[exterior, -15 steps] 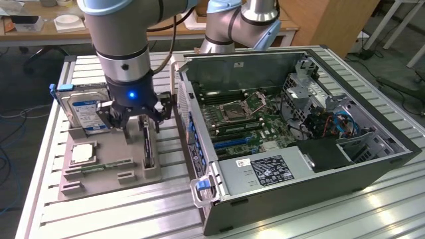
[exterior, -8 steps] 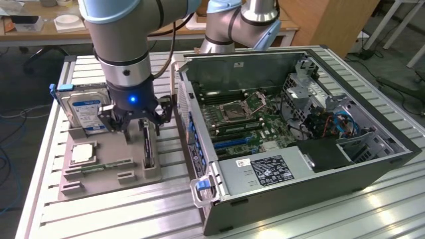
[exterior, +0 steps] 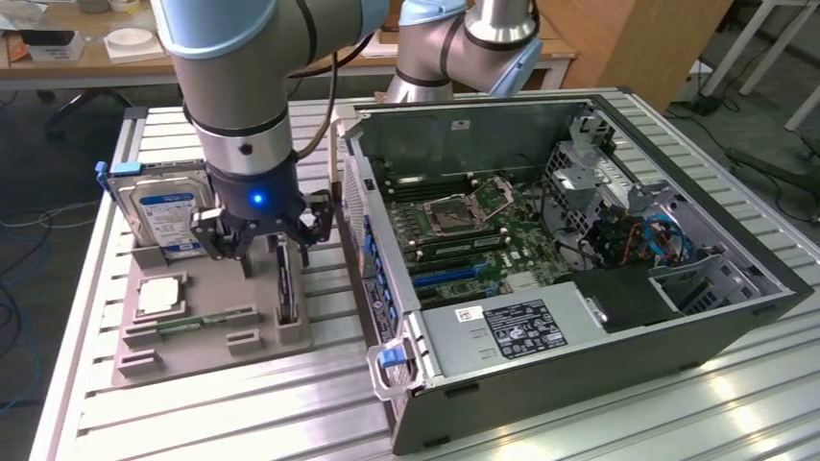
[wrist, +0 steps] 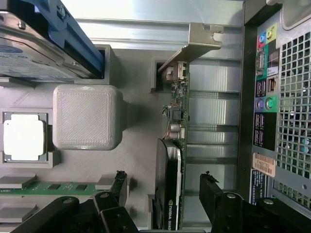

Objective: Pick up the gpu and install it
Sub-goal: 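Pick up the gpu and move the gpu toward the slot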

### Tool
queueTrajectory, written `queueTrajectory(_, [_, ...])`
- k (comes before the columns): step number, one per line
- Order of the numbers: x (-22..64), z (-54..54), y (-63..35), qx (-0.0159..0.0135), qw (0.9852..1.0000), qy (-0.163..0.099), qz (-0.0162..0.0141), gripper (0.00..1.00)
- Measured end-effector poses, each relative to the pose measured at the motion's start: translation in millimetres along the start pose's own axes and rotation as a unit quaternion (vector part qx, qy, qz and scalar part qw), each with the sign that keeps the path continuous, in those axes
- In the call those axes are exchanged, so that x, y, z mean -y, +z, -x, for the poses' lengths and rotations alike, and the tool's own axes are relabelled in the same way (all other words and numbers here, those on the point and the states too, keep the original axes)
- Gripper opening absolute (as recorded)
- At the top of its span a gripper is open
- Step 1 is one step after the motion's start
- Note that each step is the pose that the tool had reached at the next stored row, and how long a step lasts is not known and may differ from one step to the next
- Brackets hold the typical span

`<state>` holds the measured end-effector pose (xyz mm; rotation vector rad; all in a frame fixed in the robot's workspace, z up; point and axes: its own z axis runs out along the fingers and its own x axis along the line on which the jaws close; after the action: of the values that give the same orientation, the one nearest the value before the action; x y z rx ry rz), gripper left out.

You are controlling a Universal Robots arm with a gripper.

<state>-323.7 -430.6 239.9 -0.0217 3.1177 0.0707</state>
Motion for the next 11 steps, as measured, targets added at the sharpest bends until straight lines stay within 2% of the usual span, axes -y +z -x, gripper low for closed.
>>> queueTrajectory(8, [1.0, -0.3, 13.8, 0.0, 1.0, 0.0, 0.0, 0.71])
queueTrajectory(11, [1.1, -0.3, 14.8, -0.0001, 1.0, 0.0, -0.0001, 0.71])
